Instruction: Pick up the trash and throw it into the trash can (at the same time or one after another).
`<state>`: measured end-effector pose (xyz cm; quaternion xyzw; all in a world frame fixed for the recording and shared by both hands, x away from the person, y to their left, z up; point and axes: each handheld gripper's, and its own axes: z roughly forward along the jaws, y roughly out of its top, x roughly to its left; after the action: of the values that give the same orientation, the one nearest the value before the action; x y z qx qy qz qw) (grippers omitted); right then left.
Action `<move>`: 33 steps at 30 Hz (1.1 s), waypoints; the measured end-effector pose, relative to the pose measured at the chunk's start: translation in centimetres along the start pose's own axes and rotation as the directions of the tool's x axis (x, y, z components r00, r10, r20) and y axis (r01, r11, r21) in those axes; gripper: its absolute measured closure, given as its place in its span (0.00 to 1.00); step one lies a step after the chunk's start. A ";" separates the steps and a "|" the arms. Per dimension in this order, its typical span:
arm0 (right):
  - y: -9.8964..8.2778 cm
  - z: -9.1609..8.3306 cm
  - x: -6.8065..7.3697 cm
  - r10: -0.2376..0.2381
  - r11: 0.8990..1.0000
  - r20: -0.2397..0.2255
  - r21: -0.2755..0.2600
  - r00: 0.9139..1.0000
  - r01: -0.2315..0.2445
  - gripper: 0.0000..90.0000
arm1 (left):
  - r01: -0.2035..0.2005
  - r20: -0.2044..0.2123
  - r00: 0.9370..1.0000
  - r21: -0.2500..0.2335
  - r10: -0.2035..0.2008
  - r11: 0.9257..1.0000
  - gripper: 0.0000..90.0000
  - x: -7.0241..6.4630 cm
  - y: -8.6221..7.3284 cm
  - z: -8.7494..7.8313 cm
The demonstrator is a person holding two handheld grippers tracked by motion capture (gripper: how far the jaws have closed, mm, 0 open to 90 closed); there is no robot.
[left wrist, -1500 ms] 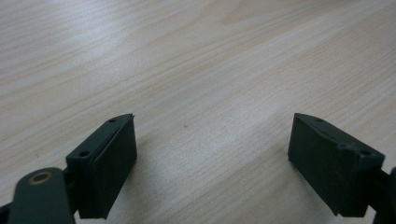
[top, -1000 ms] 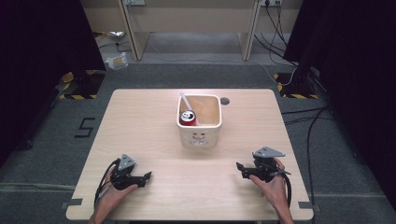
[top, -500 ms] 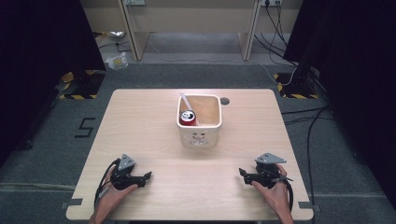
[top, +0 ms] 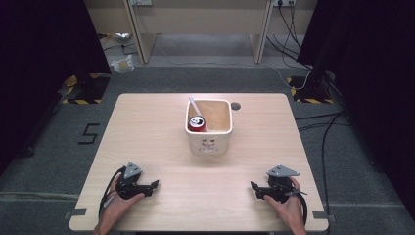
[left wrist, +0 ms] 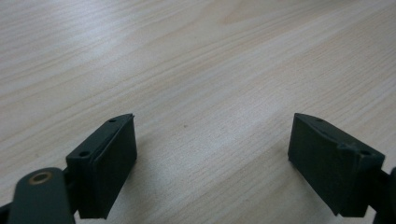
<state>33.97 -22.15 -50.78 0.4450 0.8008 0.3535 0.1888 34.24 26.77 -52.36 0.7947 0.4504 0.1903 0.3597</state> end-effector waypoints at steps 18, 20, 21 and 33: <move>-1.1 -0.1 0.6 -0.017 1.000 0.009 0.021 1.000 0.017 0.20 | 0.000 0.000 1.000 0.000 0.000 1.000 0.16 0.0 0.0 0.0; -1.2 -0.1 0.7 -0.013 1.000 0.013 0.018 1.000 0.013 0.17 | 0.000 0.000 1.000 0.000 0.000 1.000 0.16 0.0 0.0 0.0; -1.2 -0.1 0.7 -0.013 1.000 0.013 0.018 1.000 0.013 0.17 | 0.000 0.000 1.000 0.000 0.000 1.000 0.16 0.0 0.0 0.0; -1.3 -0.1 0.9 -0.002 1.000 0.032 0.021 0.999 0.001 0.16 | 0.000 -0.001 1.000 0.001 0.000 1.000 0.16 0.0 0.0 0.0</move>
<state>32.65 -21.86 -51.66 0.4521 0.8016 0.3379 0.1972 34.23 26.77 -52.36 0.7948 0.4506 0.1905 0.3593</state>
